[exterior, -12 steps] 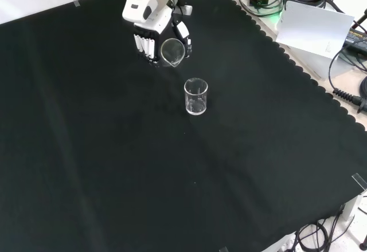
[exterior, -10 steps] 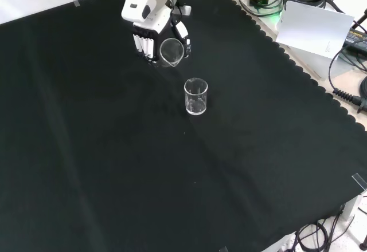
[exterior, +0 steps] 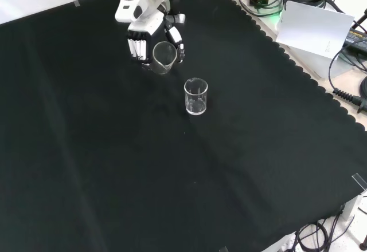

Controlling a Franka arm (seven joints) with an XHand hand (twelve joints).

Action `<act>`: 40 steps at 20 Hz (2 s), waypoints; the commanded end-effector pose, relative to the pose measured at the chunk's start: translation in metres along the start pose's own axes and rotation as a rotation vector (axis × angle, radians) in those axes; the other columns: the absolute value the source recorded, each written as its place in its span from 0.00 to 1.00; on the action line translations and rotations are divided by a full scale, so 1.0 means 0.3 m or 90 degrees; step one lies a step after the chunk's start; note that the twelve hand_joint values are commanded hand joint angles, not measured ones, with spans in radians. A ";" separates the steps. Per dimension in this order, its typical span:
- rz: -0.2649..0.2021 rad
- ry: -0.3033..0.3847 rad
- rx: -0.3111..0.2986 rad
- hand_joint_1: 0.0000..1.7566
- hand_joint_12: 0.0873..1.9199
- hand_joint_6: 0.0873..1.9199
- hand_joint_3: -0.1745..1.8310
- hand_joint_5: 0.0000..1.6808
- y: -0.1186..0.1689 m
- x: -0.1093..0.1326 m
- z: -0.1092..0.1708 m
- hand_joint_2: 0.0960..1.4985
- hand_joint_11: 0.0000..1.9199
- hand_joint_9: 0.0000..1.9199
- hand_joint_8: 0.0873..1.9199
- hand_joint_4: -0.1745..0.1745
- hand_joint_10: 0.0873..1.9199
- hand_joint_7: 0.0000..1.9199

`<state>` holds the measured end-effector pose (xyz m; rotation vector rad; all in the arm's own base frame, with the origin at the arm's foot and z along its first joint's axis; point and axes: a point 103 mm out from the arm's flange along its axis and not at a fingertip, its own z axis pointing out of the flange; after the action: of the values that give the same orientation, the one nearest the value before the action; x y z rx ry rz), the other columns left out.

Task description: Place the beaker back on the table.

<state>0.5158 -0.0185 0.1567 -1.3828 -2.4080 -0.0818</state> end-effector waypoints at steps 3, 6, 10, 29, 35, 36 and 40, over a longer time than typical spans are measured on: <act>-0.028 0.084 -0.061 0.81 0.37 0.46 0.56 0.66 0.088 -0.071 0.069 0.28 0.59 0.77 0.44 0.02 0.31 0.66; -0.035 0.102 -0.066 0.82 0.36 0.43 0.55 0.68 0.113 -0.074 0.095 0.28 0.60 0.78 0.43 0.00 0.26 0.66; -0.045 0.120 -0.069 0.82 0.35 0.40 0.54 0.70 0.157 -0.072 0.135 0.28 0.61 0.80 0.41 0.00 0.19 0.67; -0.036 0.175 -0.084 0.82 0.33 0.37 0.52 0.72 0.264 -0.145 0.261 0.28 0.62 0.85 0.36 0.00 0.06 0.69; -0.024 0.183 -0.086 0.82 0.33 0.38 0.52 0.72 0.263 -0.170 0.284 0.28 0.62 0.85 0.36 0.00 0.05 0.69; -0.022 0.183 -0.086 0.82 0.33 0.38 0.52 0.72 0.263 -0.172 0.288 0.28 0.62 0.85 0.36 0.00 0.05 0.68; -0.014 0.181 -0.091 0.82 0.34 0.39 0.51 0.72 0.258 -0.174 0.300 0.29 0.62 0.85 0.37 0.00 0.02 0.68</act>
<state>0.5818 -0.0002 0.0485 -1.2902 -2.2225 -0.4319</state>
